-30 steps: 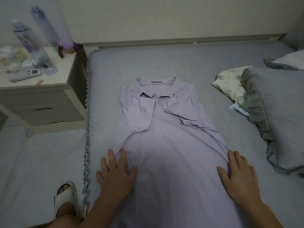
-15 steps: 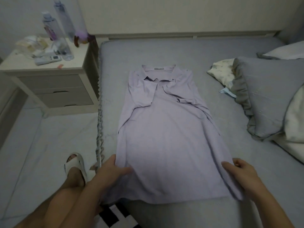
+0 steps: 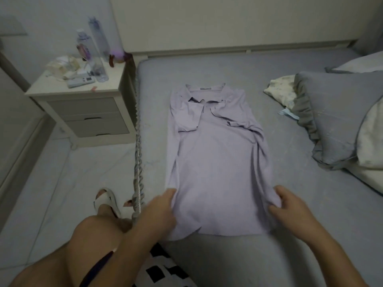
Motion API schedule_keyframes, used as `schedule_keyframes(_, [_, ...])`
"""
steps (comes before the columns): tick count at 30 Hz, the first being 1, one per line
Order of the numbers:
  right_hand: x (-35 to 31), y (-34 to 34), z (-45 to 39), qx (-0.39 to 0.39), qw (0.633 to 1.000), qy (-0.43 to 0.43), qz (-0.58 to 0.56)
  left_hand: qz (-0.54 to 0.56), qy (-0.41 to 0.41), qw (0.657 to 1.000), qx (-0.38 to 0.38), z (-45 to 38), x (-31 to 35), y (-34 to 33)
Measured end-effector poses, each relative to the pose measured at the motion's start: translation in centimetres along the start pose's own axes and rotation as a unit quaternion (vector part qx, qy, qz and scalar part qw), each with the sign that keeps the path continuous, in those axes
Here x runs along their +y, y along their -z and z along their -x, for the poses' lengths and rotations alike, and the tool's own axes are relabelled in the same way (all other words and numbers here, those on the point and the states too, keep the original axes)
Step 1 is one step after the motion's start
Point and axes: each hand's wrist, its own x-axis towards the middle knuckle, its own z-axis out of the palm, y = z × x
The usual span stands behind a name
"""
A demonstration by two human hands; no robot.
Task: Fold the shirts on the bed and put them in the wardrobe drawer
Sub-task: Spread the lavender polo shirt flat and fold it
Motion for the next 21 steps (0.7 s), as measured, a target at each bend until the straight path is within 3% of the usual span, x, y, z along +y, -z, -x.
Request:
schedule_keyframes(2, [-0.1,-1.0,0.3,-0.054,0.997,-0.028,0.043,-0.053,0.019,0.997,-0.054,0.7,0.0,-2.3])
schedule_keyframes(4, [0.5,-1.8,0.8,-0.058,0.991,-0.043,0.109,-0.055,0.023,0.996,-0.069,1.1,-0.3,-3.7])
schedule_keyframes(7, [0.6,-3.7,1.8,-0.086,0.981,-0.005,0.175,-0.010,-0.014,0.996,-0.085,1.1,-0.1,-5.1])
schedule_keyframes(12, [0.5,-6.3,3.5,-0.140,0.968,0.027,0.209,-0.025,-0.053,0.990,-0.129,1.8,0.1,-6.5])
schedule_keyframes(14, [0.6,-5.8,3.1,-0.103,0.979,0.039,0.172,0.084,-0.043,0.992,-0.082,1.6,0.1,-6.0])
schedule_keyframes(16, [0.7,-5.2,2.4,-0.036,0.989,0.053,0.134,0.172,0.001,0.985,0.022,0.6,-0.4,-5.4])
schedule_keyframes(18, [1.0,-5.1,1.6,0.032,0.991,0.049,0.118,0.168,0.066,0.980,0.086,-0.2,-1.1,-5.2])
schedule_keyframes(21, [0.6,-6.0,1.1,0.069,0.992,-0.054,0.091,0.191,0.146,0.971,0.008,-0.9,-1.6,-5.4])
